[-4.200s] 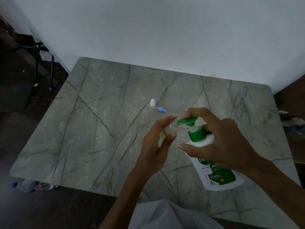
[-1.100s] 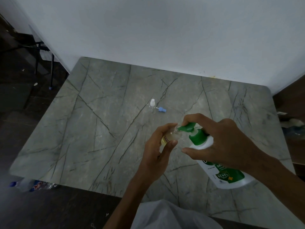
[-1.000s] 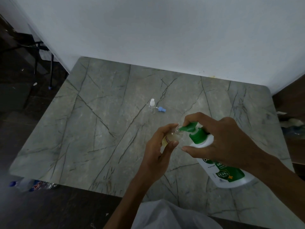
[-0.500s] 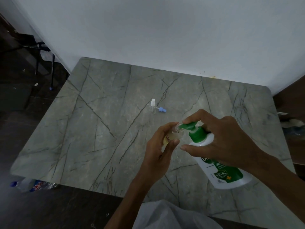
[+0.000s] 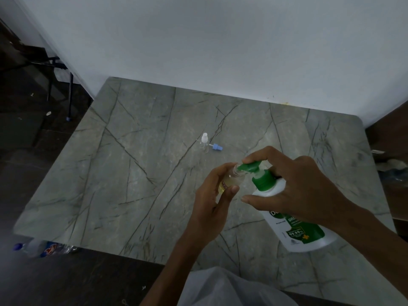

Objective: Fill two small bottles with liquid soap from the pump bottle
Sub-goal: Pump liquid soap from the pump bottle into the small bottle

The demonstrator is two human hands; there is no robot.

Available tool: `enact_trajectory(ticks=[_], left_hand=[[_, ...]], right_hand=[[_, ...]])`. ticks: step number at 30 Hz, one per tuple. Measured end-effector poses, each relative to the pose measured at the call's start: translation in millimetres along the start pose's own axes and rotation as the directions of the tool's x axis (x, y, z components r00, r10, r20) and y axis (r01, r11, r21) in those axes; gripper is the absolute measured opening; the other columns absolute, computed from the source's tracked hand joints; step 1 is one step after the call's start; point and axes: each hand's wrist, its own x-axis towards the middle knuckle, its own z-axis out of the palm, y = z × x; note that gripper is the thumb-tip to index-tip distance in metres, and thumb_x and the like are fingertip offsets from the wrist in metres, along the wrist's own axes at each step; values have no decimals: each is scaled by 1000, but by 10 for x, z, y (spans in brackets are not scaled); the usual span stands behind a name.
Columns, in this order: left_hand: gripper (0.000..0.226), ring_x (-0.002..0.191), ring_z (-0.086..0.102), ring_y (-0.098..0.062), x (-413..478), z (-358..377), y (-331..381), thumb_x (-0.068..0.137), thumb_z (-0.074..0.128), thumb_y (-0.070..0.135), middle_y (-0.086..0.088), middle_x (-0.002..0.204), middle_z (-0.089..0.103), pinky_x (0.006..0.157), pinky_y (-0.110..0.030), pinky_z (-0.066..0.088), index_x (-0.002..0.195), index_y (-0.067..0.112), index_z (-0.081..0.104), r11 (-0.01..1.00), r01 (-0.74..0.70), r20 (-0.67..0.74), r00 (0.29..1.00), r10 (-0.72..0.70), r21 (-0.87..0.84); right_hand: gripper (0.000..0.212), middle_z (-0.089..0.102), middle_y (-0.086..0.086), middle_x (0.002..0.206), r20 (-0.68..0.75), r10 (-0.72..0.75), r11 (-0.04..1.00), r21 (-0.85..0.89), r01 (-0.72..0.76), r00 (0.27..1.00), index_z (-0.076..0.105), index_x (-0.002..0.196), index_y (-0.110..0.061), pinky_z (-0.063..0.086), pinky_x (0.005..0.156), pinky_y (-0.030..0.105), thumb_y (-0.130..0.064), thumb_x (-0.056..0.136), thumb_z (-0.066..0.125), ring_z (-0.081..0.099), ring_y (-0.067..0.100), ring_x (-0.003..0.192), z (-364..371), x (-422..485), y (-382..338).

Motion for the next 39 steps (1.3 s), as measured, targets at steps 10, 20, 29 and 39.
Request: enact_trajectory(ticks=[10,20,29,39], left_hand=[[34,106,62,-4,22,-14,26,97,51,28,14,118,61,86,-12,47,130,20,51,1000,-8,-4,1000,8,8],[33,109,63,-5,81,-48,88,97,52,29,16,121,61,90,-17,49,130,26,48,1000,-28,-41,999,28,9],[35,110,61,-2,109,-45,122,96,54,22,14,121,61,90,-13,46,130,22,48,999,-42,-30,999,43,26],[36,108,60,-1,100,-30,91,96,54,25,11,121,61,89,-11,44,131,21,49,998,-44,-12,999,44,55]], right_hand=[[52,58,-28,67,-28,-20,999,28,21,999,50,110,-29,43,51,2,-48,69,78,63,-8,61,21,22,7],[66,66,-18,78,-82,-11,999,40,14,997,43,121,-40,45,53,2,-51,67,78,65,-5,65,47,12,-14],[69,63,-23,86,-134,-20,1000,15,22,991,49,122,-29,49,58,5,-44,64,84,66,-6,72,53,0,-6],[59,59,-24,80,-156,-39,999,-23,36,987,54,109,-25,42,55,-1,-43,62,84,63,-9,76,42,15,9]])
